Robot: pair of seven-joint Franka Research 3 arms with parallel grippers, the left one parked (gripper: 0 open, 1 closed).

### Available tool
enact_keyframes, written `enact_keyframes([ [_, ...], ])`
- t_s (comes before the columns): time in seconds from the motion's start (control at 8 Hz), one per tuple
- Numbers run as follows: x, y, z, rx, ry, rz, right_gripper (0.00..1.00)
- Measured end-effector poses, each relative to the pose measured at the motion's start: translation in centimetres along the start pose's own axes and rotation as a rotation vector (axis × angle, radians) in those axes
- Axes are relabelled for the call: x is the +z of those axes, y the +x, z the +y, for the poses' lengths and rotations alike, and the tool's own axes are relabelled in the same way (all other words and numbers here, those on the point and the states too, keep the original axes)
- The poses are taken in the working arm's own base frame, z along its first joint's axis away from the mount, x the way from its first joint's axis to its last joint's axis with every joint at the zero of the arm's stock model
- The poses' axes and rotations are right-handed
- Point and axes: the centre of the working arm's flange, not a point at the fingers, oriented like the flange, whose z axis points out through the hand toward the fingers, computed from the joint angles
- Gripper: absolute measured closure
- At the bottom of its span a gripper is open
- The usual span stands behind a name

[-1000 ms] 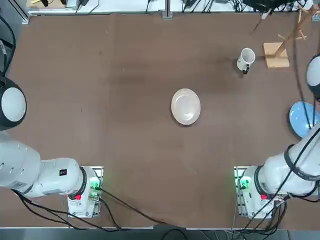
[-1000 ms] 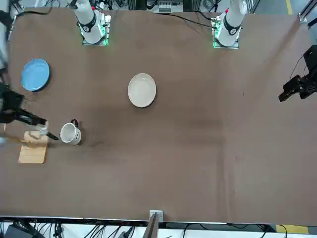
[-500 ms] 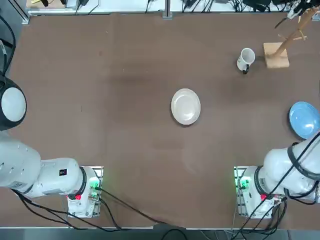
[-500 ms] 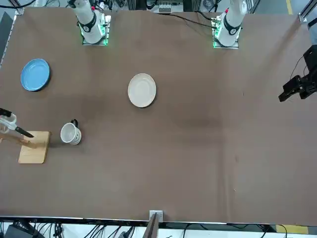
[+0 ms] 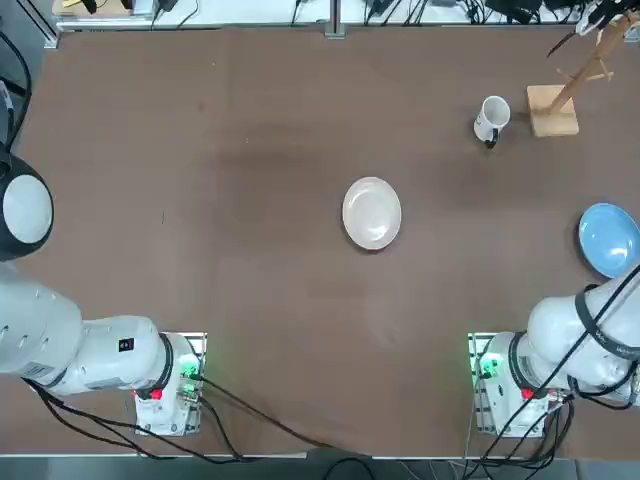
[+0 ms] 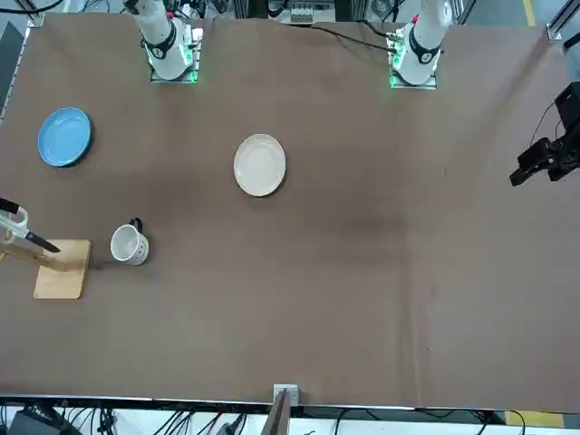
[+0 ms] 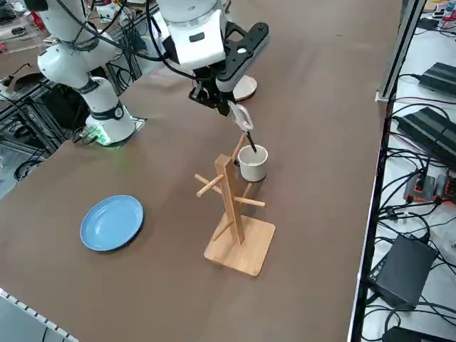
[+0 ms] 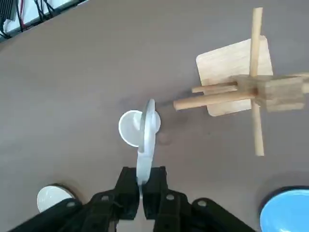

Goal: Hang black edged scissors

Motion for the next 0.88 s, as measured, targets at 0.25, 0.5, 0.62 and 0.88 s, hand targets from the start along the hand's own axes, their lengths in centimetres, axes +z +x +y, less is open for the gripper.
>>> enact_keyframes([
  [0.25,-0.17,-0.05,0.56,-0.001,0.001,0.003,0.92],
  [0.5,-0.19,-0.06,0.67,-0.021,0.001,0.003,0.92],
  [0.62,-0.16,-0.05,0.67,-0.023,0.002,0.002,0.92],
  [0.88,0.04,0.05,0.33,-0.028,0.020,0.001,0.92],
])
